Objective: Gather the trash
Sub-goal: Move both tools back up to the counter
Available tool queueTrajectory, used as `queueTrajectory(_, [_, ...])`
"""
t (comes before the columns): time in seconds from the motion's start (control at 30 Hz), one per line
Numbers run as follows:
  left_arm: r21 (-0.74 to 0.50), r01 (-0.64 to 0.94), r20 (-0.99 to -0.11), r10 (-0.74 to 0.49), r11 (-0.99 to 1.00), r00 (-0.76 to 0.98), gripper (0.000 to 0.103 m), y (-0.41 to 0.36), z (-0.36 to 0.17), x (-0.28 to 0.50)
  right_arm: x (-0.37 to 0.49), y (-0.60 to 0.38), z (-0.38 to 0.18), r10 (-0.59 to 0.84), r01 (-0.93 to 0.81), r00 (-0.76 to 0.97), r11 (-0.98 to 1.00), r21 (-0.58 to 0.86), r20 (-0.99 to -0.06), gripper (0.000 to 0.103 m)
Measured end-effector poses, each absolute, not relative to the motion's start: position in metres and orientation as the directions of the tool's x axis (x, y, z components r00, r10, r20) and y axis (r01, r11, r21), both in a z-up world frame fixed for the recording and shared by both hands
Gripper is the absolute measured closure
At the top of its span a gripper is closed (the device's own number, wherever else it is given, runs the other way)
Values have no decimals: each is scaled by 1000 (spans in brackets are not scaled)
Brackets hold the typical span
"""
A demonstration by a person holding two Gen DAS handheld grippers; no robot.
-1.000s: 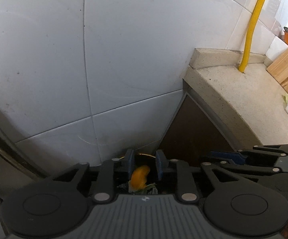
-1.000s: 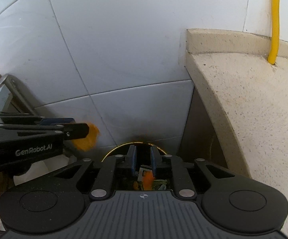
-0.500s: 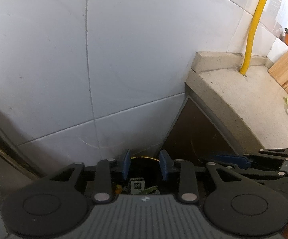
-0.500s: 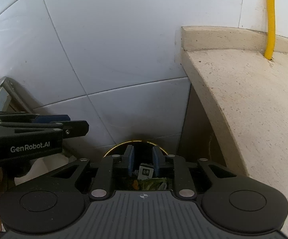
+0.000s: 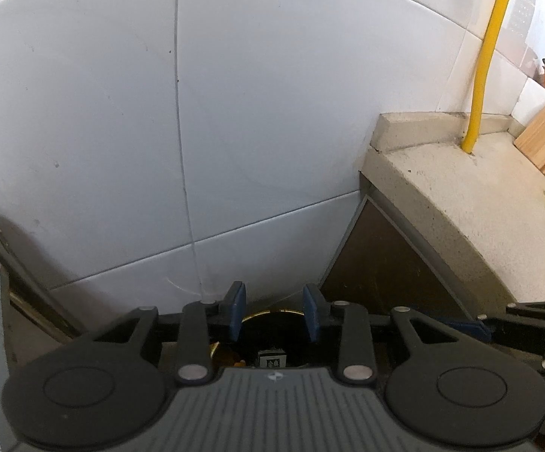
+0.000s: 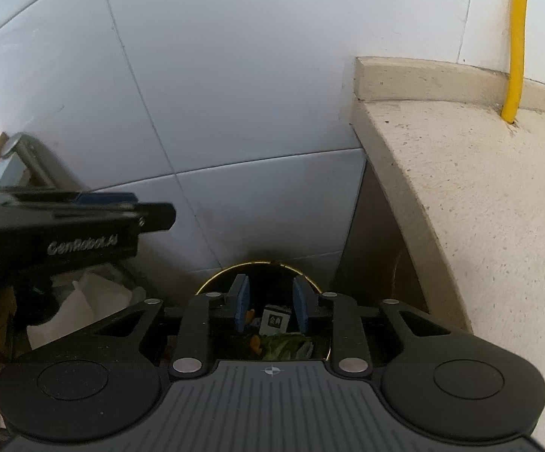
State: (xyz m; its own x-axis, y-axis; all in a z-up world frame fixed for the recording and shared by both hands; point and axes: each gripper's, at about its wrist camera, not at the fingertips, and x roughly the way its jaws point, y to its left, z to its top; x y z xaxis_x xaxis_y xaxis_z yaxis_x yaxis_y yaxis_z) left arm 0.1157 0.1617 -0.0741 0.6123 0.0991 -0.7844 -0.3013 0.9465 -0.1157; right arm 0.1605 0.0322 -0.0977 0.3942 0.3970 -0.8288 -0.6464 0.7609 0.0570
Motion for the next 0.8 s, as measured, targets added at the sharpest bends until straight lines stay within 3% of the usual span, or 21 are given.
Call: queueTrajectory(0.8, [-73,-219,-762,87,973,641,69,151,-63,113,145,14,-86,374,-615,452,788,21,-810,66])
